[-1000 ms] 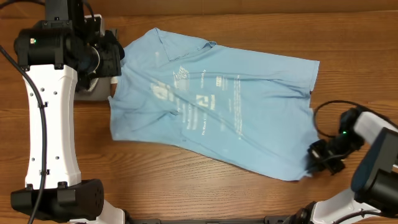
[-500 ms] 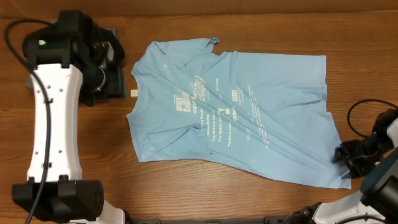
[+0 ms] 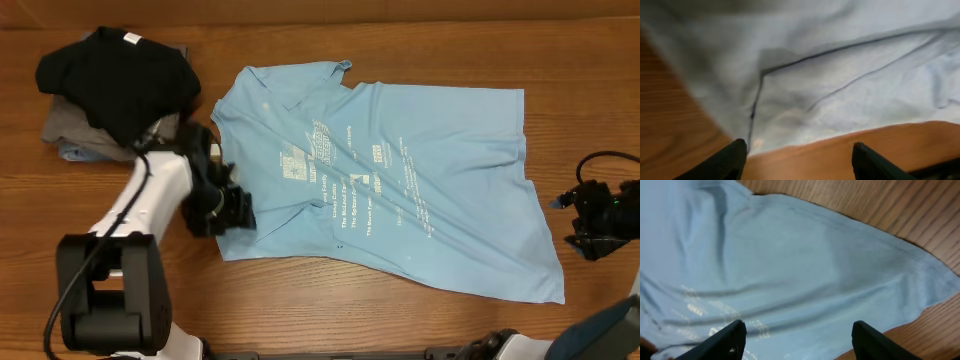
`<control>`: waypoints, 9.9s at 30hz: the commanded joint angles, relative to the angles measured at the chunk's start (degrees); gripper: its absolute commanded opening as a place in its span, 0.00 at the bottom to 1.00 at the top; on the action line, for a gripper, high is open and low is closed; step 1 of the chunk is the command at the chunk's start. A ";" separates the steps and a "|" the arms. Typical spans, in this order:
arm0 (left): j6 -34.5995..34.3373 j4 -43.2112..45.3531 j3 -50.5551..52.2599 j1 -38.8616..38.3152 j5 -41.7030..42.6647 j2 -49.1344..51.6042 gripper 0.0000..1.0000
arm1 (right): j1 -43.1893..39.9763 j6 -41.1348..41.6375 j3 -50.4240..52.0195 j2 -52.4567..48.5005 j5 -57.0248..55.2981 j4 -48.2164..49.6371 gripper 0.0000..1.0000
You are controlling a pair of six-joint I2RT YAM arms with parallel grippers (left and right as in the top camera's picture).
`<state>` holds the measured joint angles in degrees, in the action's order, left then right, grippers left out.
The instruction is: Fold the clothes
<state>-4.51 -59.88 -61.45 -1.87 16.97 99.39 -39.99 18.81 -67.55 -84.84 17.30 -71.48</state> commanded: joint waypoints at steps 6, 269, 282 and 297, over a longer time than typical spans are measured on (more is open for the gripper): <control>-5.20 11.58 13.33 -0.79 -4.17 -0.42 0.59 | 0.17 -1.31 -1.11 2.64 4.87 0.26 0.71; -1.97 -2.01 2.84 17.62 -9.42 -7.91 0.82 | 15.10 20.13 21.07 -0.61 -11.65 5.84 0.72; -1.70 -1.55 2.86 17.62 -8.22 -7.91 0.83 | 4.28 16.72 23.50 -1.33 -14.03 10.43 0.57; -1.66 -1.44 2.86 17.62 -8.17 -7.91 0.83 | 4.22 9.22 28.20 -1.31 -8.90 17.90 0.05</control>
<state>-5.87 -61.25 -58.83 15.53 7.94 91.81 -35.81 30.35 -38.89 -85.67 8.16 -53.39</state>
